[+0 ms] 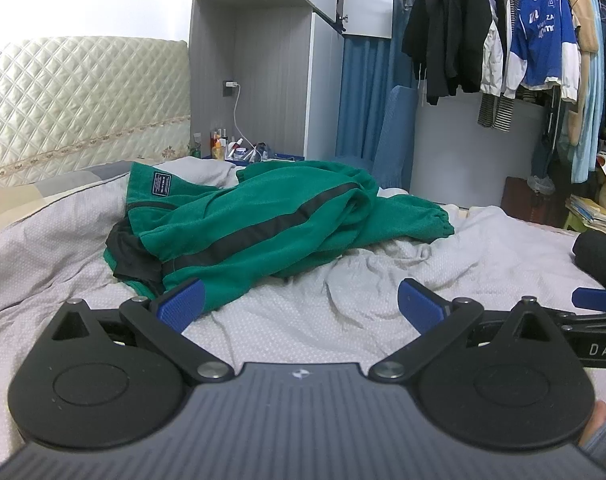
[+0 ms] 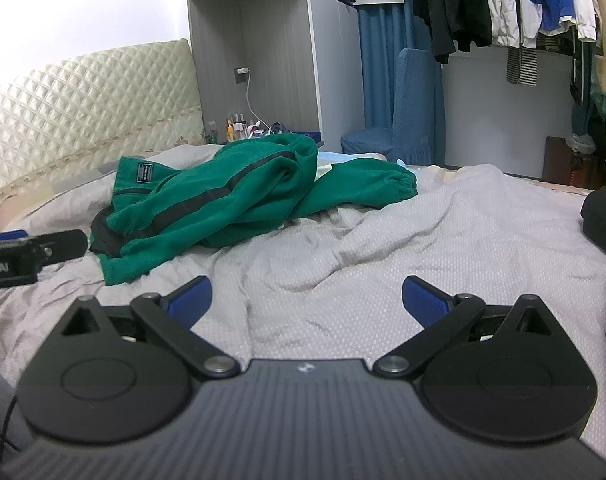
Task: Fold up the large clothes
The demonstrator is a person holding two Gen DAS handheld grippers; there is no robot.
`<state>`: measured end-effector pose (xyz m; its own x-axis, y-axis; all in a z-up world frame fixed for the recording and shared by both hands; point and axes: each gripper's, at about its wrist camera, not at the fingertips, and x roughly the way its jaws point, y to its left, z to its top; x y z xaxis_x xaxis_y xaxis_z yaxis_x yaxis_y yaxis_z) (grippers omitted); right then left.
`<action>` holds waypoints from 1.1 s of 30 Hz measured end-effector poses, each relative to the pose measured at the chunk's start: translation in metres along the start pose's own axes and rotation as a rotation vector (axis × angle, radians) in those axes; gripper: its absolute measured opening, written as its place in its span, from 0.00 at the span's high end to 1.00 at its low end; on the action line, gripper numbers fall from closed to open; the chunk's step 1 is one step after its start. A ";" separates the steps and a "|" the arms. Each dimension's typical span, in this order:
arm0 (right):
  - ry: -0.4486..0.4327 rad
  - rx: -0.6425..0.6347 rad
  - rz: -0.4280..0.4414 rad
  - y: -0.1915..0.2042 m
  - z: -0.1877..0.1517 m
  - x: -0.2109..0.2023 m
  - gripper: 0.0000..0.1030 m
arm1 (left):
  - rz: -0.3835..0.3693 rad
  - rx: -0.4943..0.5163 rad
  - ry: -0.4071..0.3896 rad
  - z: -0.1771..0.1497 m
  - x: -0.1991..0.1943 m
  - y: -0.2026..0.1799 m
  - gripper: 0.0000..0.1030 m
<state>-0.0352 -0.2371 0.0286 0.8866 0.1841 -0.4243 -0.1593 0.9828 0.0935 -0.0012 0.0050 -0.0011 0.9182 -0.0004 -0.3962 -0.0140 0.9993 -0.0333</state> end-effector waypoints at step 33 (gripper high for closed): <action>0.005 0.001 -0.010 0.000 0.000 0.001 0.00 | -0.002 -0.005 -0.013 0.001 -0.005 0.002 0.00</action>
<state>-0.0340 -0.2369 0.0278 0.8860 0.1740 -0.4298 -0.1499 0.9846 0.0896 -0.0053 0.0071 0.0021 0.9232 -0.0015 -0.3844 -0.0144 0.9992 -0.0385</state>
